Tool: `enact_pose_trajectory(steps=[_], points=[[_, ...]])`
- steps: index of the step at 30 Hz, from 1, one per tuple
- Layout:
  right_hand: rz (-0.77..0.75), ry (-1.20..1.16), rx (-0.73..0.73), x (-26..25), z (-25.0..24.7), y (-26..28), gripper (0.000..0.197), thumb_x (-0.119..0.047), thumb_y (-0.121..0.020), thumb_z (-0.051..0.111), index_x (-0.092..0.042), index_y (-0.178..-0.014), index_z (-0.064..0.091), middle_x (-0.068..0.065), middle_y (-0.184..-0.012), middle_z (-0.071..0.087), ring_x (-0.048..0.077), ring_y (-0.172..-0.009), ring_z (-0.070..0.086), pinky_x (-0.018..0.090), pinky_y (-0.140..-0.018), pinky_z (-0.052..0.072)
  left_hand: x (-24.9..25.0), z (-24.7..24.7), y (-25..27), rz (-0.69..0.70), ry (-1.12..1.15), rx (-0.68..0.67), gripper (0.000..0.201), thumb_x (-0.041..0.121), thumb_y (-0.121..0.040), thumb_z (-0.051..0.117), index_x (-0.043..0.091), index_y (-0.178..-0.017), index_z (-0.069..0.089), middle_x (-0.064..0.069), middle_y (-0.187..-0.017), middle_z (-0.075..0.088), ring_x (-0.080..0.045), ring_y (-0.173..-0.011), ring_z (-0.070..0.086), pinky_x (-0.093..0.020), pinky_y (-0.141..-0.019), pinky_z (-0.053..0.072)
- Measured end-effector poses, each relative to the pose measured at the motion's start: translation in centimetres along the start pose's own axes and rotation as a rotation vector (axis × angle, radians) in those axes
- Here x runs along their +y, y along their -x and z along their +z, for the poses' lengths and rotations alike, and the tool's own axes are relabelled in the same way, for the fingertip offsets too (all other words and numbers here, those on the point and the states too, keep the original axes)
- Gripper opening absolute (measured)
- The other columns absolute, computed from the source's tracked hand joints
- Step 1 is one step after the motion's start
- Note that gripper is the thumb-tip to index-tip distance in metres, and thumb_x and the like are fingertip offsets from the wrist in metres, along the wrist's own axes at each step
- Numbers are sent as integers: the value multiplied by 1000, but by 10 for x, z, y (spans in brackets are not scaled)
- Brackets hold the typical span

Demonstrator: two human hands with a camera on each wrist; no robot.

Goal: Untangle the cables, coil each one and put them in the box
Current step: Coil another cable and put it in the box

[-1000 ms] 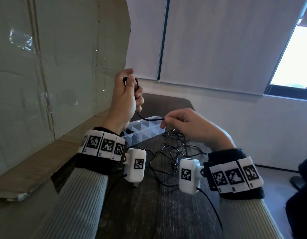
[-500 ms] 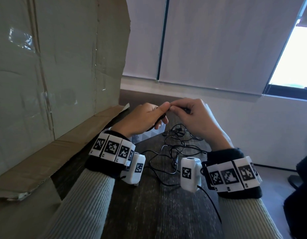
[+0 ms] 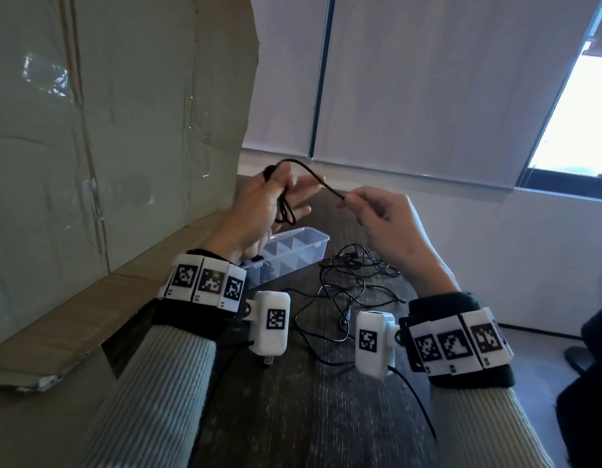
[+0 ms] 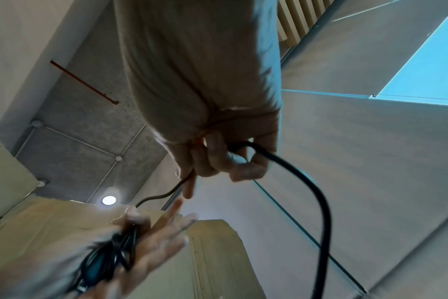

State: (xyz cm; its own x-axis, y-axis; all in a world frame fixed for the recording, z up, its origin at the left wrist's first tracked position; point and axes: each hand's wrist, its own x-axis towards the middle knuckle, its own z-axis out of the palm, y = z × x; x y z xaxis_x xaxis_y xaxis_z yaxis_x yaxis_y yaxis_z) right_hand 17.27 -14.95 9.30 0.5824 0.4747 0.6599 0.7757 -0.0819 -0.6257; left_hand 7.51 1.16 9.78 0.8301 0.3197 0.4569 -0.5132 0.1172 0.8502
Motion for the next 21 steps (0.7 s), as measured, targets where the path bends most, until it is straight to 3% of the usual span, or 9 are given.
enact_pose_trajectory(steps=[2,4,7,8,10,12,14,18,21], points=[[2,34,-52,-3,4,2,19,-20,-97,56,-21,-92,73,-25,-47,51,-1,-45,44,14,-51,29,3,0,-2,19,163,51,34,28,-104,28,17,-75,42,-12,-112,68,-21,-107,66,-38,-92,53],[30,68,-172,-4,8,5,20,-19,-98,55,-16,-98,74,-27,-48,53,-4,-46,46,12,-53,30,7,0,-4,46,298,92,38,30,-105,23,17,-76,44,-8,-98,72,-19,-98,70,-37,-89,54],[103,22,-392,-8,11,12,22,-24,-99,53,-21,-100,74,-16,-41,39,7,-41,26,20,-45,24,8,-4,-6,68,425,177,37,31,-104,25,15,-77,44,2,-65,63,-13,-72,70,-44,-84,54],[111,8,-438,-10,11,14,22,-25,-99,53,-22,-100,74,-15,-40,36,8,-41,24,20,-43,23,8,-4,-7,66,453,199,34,31,-104,27,15,-78,43,5,-58,56,-9,-59,64,-44,-79,56],[91,10,-513,-17,12,16,21,-26,-99,53,-22,-102,74,-14,-41,34,5,-40,23,15,-43,23,8,-3,-7,58,465,236,28,28,-105,29,16,-82,39,8,-52,44,-3,-44,44,-28,-56,55],[61,14,-585,-22,10,17,22,-24,-99,54,-19,-103,74,-14,-42,34,5,-40,25,11,-44,24,6,-2,-9,60,353,280,24,25,-105,30,18,-85,41,10,-50,39,-2,-39,33,-17,-41,36],[57,19,-618,-25,5,18,22,-21,-99,53,-15,-103,74,-15,-43,38,4,-41,29,10,-45,25,5,-1,-8,98,151,308,22,23,-105,31,18,-90,47,11,-49,37,-2,-38,30,-17,-39,27],[27,29,-506,-29,-9,18,21,-17,-98,54,-11,-94,73,-16,-45,39,3,-42,31,8,-46,27,-2,-4,-6,252,-312,265,25,21,-104,35,11,-89,53,4,-57,41,-2,-39,34,-17,-41,29],[-28,36,-377,-29,-8,14,20,-18,-97,57,-16,-91,76,-18,-52,52,1,-49,38,11,-54,32,-8,-3,-2,271,-761,153,35,33,-102,37,13,-85,60,4,-58,57,-7,-42,46,-23,-48,36]])
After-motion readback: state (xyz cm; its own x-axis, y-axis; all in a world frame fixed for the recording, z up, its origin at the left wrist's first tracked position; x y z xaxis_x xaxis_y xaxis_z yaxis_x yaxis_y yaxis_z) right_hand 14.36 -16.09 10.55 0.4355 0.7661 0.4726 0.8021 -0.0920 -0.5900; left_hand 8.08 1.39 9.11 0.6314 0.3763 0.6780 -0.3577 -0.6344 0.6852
